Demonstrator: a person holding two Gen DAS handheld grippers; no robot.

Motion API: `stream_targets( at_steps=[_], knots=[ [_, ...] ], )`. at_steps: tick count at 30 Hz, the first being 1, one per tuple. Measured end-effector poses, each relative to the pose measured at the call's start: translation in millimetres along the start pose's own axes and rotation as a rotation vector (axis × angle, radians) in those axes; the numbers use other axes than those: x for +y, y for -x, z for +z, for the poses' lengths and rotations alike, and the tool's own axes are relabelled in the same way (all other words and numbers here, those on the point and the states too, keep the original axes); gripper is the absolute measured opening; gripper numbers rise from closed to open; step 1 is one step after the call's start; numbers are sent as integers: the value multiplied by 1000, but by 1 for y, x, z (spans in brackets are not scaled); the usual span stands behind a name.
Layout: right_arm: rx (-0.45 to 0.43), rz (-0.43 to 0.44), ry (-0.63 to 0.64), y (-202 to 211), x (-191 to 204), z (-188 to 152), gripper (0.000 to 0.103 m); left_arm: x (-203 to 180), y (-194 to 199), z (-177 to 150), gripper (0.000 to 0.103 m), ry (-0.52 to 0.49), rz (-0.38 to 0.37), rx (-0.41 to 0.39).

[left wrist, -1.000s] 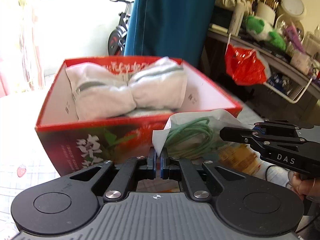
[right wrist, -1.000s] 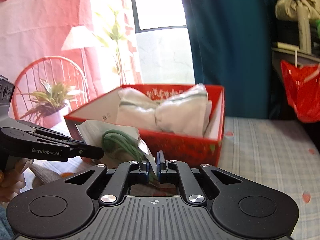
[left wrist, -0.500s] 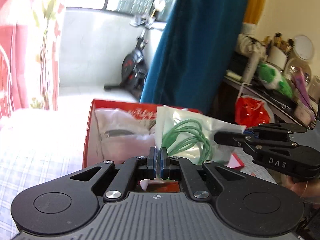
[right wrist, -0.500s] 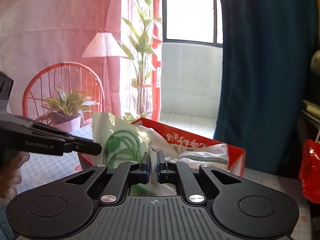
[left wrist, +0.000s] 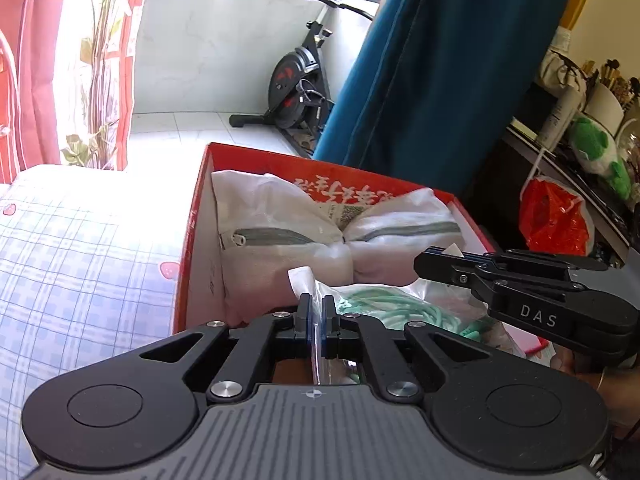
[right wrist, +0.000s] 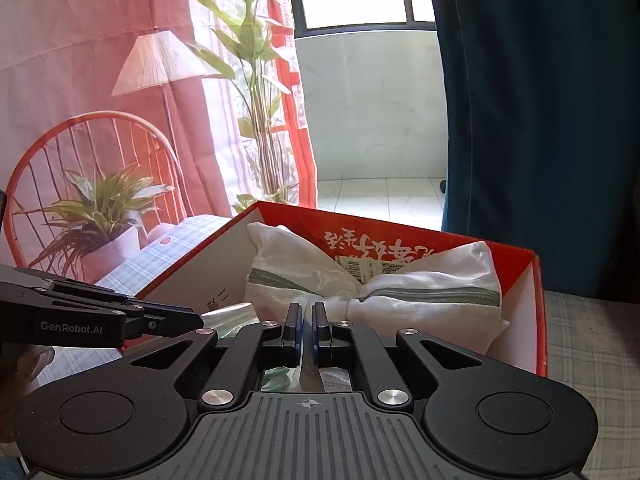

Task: Organize soft objects
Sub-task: 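Lower the green cable bag into the red box and open the right tool, then move the right tool to the grey knit cloth and close on it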

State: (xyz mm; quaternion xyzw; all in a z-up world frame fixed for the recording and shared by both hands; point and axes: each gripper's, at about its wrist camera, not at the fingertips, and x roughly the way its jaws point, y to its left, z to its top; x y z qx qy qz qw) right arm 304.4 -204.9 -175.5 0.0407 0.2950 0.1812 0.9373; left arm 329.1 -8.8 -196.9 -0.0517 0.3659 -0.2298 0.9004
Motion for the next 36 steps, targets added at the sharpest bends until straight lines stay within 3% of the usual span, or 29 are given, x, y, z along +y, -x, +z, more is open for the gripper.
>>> stream_targets(
  at_steps=[4,9,14,16,20,24,27,31,34,36],
  knots=[
    [-45,23,-36,-11,1,7,5,5,-5,8,4,0,36,-9],
    [99,-24,-22,-48,9,1,3,8,-10,9,4,-14,66,7],
    [162,-97,-47,-55,2,-4,7,6,-11,10,4,-37,89,2],
    [176,-129,-25,-52,5,-3,19,5,-10,9,4,-31,90,2],
    [166,-190,-15,-35,6,-3,26,-1,-5,6,5,-49,99,1],
    [129,-241,4,-9,6,-2,43,-8,9,3,5,-72,107,-10],
    [103,-221,1,16,5,-6,54,-15,24,-1,6,-100,115,-16],
    [67,-203,-8,50,11,-16,75,-26,46,-14,17,-134,123,-25],
    [22,-184,-28,75,17,-30,94,-31,61,-30,34,-148,119,-26],
    [-6,-182,-54,90,20,-42,96,-35,71,-43,42,-162,119,-26]
  ],
)
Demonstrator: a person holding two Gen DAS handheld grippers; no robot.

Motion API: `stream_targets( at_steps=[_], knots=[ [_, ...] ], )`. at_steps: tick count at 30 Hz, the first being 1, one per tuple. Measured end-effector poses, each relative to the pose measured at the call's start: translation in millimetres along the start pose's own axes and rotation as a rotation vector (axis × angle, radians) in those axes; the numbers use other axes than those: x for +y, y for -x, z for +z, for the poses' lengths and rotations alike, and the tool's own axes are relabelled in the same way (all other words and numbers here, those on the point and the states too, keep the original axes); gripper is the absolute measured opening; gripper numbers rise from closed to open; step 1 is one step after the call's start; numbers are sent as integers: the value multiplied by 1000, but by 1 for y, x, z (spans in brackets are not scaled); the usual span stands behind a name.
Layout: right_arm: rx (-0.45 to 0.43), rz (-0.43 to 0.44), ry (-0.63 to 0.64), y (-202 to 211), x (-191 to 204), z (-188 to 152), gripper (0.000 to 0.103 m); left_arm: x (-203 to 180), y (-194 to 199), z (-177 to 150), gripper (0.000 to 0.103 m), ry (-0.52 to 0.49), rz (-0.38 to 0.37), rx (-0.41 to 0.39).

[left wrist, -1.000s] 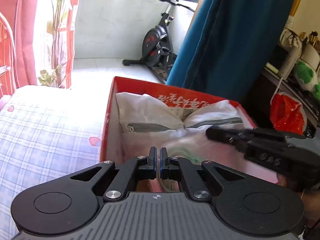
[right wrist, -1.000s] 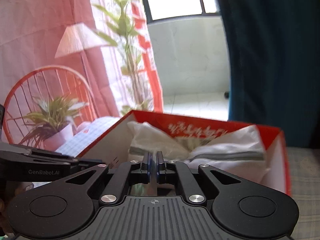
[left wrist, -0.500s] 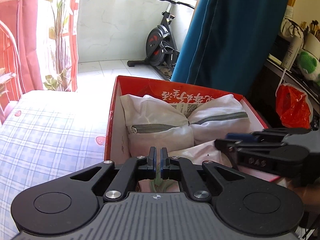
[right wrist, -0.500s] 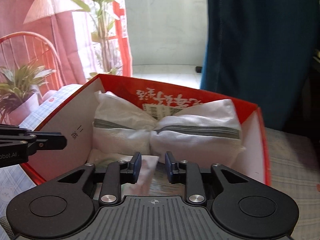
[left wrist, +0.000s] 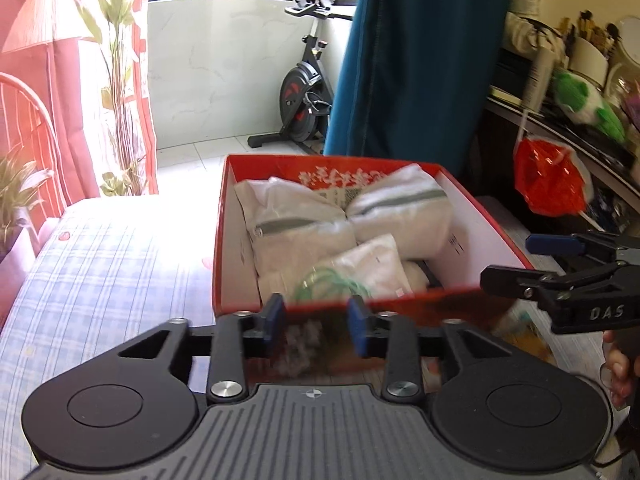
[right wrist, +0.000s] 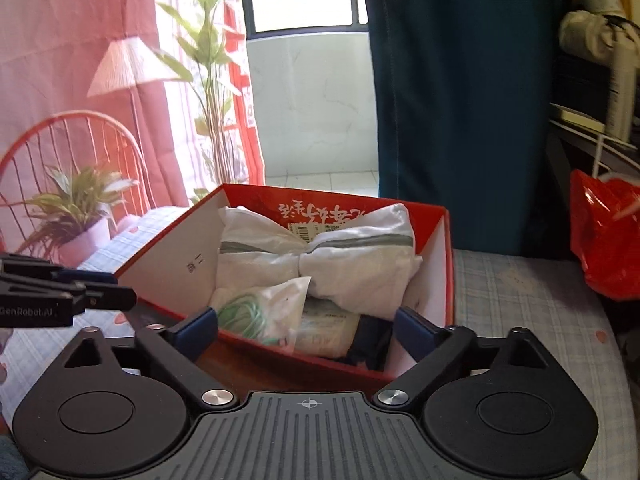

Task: Organize soft objects
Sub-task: 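Move the right tool to the grey knit cloth and close on it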

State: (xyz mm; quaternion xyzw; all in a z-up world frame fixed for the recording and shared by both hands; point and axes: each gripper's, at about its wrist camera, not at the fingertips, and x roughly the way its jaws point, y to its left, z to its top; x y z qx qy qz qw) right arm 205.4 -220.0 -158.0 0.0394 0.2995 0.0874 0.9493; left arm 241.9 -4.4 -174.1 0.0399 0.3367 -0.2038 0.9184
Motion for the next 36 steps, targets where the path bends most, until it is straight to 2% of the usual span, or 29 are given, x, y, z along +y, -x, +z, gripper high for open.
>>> stream_targets(
  at_steps=[3,5,8,15,18,25,31,36],
  knots=[
    [-11,14,-25,17,1,-23,97,-7,12,-19,49,-18,8,2],
    [-16,18,-58,24,1,-40,101,-10,20,-34,59,-12,9,-1],
    [-17,55,-125,32,0,-70,102,-15,27,-54,64,5,16,-3],
    [60,14,-74,16,19,-124,102,-18,21,-94,65,64,23,43],
    [77,0,-73,8,19,-135,102,-17,13,-107,65,66,32,67],
    [76,25,-99,-5,13,-150,103,-22,6,-119,68,38,47,39],
    [59,63,-151,-9,8,-163,103,-18,4,-129,71,62,46,9],
    [63,75,-145,-9,7,-164,103,-20,6,-133,72,64,55,-15]
  ],
)
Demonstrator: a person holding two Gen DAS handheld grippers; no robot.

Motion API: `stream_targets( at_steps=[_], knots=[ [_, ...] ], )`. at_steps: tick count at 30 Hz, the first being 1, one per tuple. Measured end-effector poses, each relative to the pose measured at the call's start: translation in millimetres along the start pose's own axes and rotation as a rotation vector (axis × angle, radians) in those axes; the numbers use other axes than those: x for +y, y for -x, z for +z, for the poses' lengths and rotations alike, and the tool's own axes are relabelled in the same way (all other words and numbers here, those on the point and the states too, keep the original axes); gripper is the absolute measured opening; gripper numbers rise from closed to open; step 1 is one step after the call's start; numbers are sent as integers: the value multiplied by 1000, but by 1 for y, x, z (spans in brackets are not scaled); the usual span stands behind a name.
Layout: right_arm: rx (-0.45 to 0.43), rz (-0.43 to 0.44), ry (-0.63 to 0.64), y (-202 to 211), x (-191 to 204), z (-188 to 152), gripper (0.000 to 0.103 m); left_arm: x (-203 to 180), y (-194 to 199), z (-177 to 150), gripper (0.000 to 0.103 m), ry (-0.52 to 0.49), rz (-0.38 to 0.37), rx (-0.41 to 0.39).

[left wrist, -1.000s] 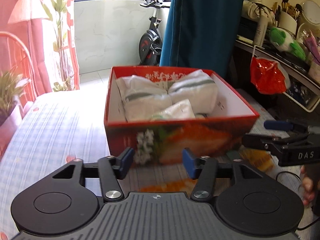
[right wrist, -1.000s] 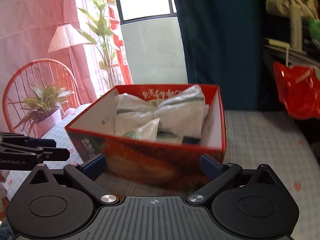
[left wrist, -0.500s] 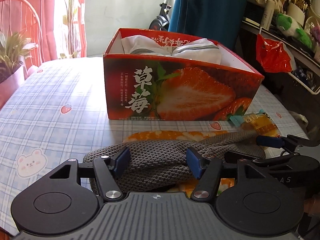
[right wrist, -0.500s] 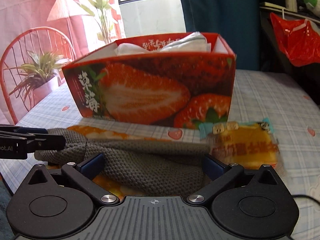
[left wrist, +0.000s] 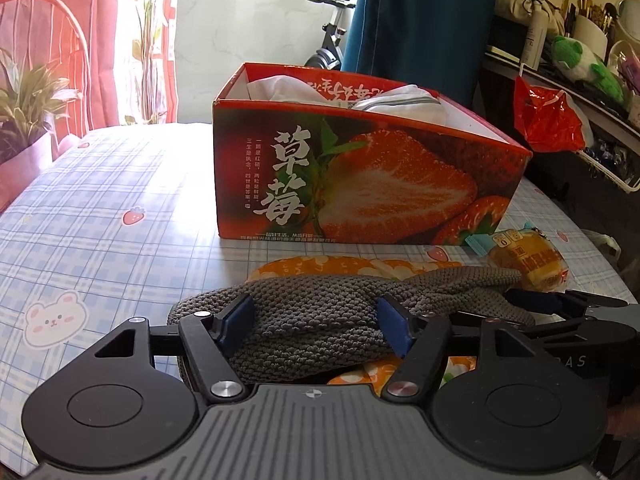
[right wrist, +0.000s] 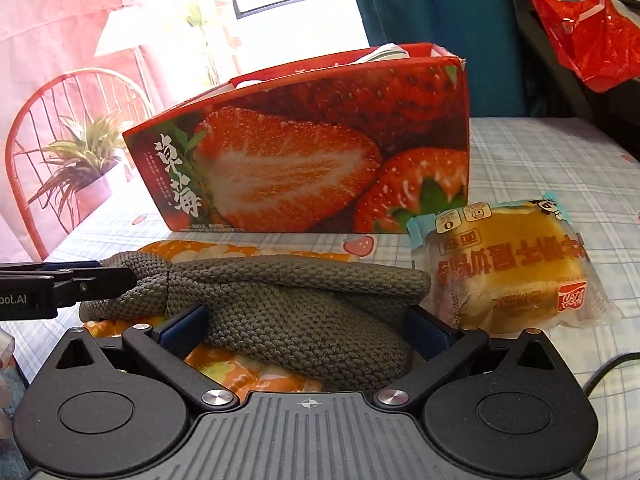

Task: Organize soft objects
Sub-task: 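Move the right tool to the grey knit cloth and close on it, then lift the grey knit cloth with the right tool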

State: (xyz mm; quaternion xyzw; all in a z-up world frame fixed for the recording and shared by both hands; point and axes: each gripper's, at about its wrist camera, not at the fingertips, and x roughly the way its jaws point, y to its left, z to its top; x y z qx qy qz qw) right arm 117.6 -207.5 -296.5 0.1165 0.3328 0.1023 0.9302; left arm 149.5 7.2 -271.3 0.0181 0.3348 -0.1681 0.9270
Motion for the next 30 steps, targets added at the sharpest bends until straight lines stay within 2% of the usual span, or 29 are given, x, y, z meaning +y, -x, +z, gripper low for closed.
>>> stream_targets(
  at_steps=[4,7,11,14,18,21,23,26,30],
  knots=[
    [9,3,-3,0,-1,1,103,3,5,0,86,36,3,-16],
    [9,1,-2,0,0,0,103,10,11,2,88,96,-31,-40],
    [8,6,-7,-1,0,-1,103,13,17,2,92,88,4,-73],
    [5,10,-10,-1,-1,-1,103,15,12,-1,92,86,25,-34],
    [3,11,-7,1,-1,-1,103,24,8,-2,92,134,-14,-4],
    [4,12,-4,2,0,-1,103,27,9,-1,88,134,-23,-5],
    [2,6,6,4,2,-1,103,26,10,0,75,126,-44,-8],
    [-13,-2,26,9,7,0,102,20,14,0,66,83,-50,-14],
    [-35,18,48,14,13,1,93,18,12,-2,65,73,-47,-10]
  ],
)
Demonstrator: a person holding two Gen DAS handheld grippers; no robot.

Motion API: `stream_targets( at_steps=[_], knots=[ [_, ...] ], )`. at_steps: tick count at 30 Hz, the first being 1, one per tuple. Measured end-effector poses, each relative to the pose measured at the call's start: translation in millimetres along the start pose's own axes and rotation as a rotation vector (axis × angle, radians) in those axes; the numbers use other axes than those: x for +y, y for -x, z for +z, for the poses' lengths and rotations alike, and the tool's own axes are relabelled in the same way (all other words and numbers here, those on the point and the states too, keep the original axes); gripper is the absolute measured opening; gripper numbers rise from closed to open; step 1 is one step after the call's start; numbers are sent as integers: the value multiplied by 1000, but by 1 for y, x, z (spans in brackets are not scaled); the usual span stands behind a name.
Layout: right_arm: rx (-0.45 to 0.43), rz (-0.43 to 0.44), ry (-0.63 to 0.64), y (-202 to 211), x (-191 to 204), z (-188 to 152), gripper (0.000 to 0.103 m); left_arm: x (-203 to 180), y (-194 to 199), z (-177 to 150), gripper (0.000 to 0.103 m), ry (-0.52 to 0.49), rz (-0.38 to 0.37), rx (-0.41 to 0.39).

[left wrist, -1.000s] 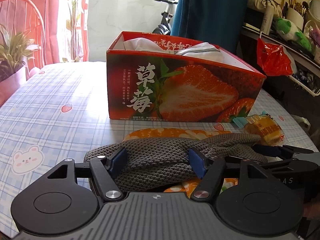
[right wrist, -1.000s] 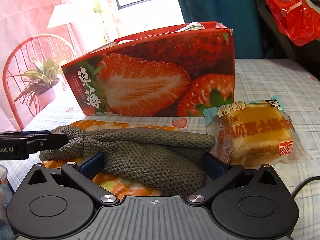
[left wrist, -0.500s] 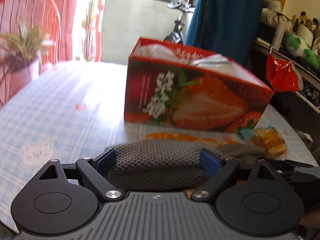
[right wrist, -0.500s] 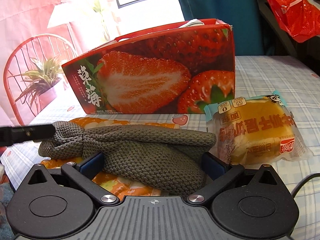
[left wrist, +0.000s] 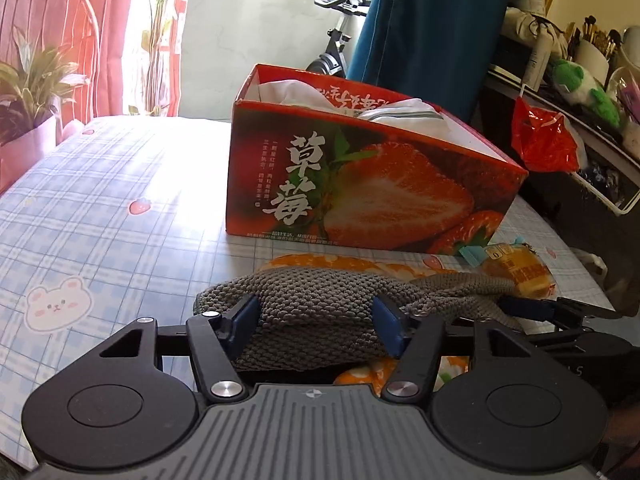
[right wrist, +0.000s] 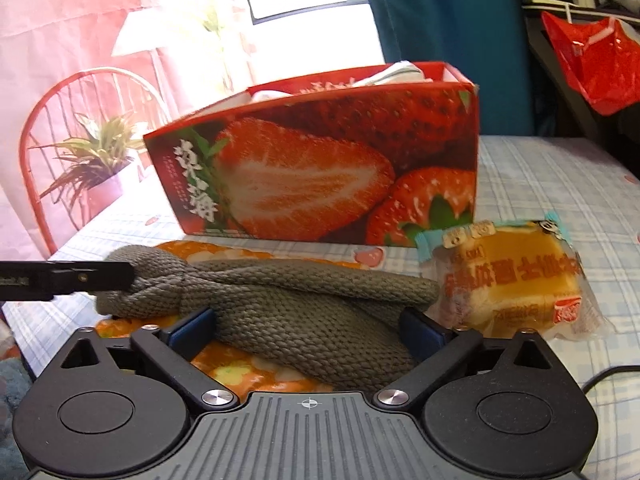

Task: Organize soft objects
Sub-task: 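Lift the grey knit cloth with the right tool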

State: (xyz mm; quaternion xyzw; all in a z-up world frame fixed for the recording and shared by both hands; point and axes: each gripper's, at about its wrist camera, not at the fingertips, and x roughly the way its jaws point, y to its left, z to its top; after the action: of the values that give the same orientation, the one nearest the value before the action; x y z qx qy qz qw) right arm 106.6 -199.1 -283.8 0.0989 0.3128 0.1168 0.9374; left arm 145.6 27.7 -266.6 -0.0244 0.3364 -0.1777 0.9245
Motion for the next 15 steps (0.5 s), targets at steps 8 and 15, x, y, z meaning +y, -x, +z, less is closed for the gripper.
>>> stream_targets(
  at_steps=[8,15],
  knots=[
    [13,29,-22,0,2,1,91,2,-5,-2,66,11,0,5],
    [15,39,-102,-2,-6,6,81,4,-6,-3,66,17,-1,6]
  ],
)
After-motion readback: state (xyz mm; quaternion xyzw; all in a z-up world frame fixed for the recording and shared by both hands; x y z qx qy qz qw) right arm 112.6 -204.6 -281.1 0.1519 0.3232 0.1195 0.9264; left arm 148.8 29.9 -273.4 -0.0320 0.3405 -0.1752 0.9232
